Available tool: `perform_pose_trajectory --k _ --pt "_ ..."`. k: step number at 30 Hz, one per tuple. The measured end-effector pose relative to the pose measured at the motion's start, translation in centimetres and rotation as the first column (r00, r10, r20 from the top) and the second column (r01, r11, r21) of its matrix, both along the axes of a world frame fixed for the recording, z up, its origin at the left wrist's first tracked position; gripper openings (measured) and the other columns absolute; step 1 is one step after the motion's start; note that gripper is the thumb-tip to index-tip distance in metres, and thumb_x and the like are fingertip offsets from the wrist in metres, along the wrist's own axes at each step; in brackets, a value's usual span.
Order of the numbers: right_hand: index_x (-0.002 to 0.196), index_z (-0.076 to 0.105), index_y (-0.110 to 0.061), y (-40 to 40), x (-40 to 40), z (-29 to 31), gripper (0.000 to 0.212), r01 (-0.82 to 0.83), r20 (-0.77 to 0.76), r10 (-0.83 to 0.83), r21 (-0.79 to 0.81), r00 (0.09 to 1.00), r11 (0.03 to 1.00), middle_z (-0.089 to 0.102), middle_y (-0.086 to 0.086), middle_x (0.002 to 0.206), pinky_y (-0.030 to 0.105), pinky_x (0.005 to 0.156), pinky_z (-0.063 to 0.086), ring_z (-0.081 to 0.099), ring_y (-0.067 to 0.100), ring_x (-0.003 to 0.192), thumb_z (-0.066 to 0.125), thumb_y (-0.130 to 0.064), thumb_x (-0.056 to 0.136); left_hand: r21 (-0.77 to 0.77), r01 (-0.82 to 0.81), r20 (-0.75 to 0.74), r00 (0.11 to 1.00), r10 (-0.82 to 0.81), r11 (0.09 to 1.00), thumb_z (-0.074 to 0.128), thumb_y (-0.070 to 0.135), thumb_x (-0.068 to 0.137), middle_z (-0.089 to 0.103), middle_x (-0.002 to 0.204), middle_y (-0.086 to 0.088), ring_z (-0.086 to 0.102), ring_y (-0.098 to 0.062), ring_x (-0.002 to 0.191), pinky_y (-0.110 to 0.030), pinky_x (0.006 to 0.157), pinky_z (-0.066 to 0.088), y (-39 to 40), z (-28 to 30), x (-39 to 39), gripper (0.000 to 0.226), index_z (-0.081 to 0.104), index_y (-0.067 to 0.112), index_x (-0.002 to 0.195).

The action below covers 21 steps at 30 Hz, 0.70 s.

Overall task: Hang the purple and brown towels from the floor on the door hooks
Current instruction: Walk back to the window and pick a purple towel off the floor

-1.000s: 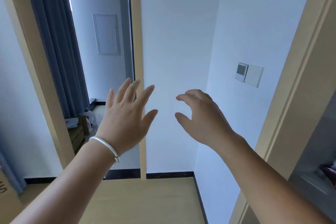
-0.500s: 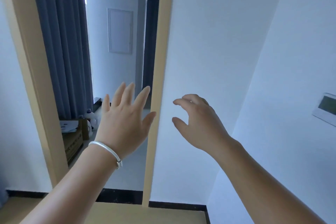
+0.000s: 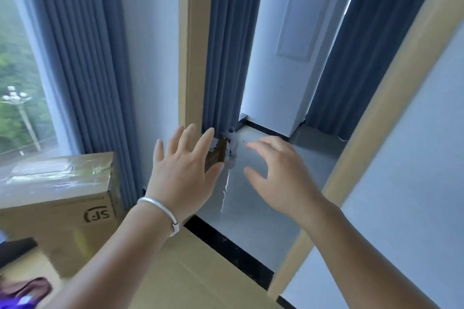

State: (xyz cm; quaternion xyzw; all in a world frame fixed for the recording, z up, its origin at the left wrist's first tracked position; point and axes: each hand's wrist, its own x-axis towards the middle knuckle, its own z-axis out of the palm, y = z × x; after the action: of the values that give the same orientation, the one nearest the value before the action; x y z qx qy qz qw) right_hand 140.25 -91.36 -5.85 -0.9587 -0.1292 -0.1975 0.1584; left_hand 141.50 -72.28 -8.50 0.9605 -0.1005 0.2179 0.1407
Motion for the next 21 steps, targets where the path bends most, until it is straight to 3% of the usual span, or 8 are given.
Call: perform_pose_trajectory --k 5,9,15,21 --pt "0.131 0.052 -0.026 5.1 8.9 -3.6 0.045 -0.243 -0.074 0.243 0.017 0.967 0.970 0.047 -0.006 0.134 0.028 0.104 0.032 0.038 0.013 0.126 0.059 -0.036 0.088 0.008 -0.247 -0.085 0.965 0.247 0.969 0.027 0.060 0.092 0.009 0.159 -0.001 -0.003 -0.021 0.147 -0.052 0.117 0.009 6.1 -3.5 3.8 0.064 0.006 0.036 0.148" --pt "0.131 0.051 -0.027 8.2 16.0 -5.8 0.044 -0.427 -0.134 0.423 0.005 0.896 0.904 0.047 -0.007 0.132 0.028 0.104 0.030 0.036 0.011 0.123 0.057 -0.038 0.089 -0.046 -0.462 -0.134 0.882 0.452 0.886 0.032 0.058 0.092 0.011 0.158 0.001 -0.004 -0.018 0.146 -0.052 0.117 0.005 10.1 -5.7 6.7 0.062 0.011 0.038 0.147" --pt "0.131 0.051 -0.028 14.2 23.3 -8.7 0.044 -0.667 -0.246 0.654 0.035 0.716 0.744 0.048 -0.008 0.130 0.029 0.103 0.032 0.040 0.012 0.121 0.059 -0.037 0.088 -0.016 -0.738 -0.217 0.661 0.718 0.675 0.038 0.057 0.090 0.016 0.158 0.000 0.003 -0.018 0.146 -0.052 0.116 0.008 14.1 -8.7 6.6 0.064 0.017 0.036 0.147" --pt "0.129 0.052 -0.030 22.4 24.2 -11.8 0.042 -0.842 -0.318 0.816 0.087 0.483 0.533 0.049 -0.010 0.128 0.038 0.108 0.033 0.039 0.011 0.123 0.059 -0.038 0.088 0.036 -0.895 -0.279 0.418 0.865 0.444 0.041 0.053 0.092 0.018 0.156 -0.001 0.005 -0.019 0.146 -0.053 0.115 0.010 17.8 -11.0 2.9 0.063 0.020 0.032 0.148"
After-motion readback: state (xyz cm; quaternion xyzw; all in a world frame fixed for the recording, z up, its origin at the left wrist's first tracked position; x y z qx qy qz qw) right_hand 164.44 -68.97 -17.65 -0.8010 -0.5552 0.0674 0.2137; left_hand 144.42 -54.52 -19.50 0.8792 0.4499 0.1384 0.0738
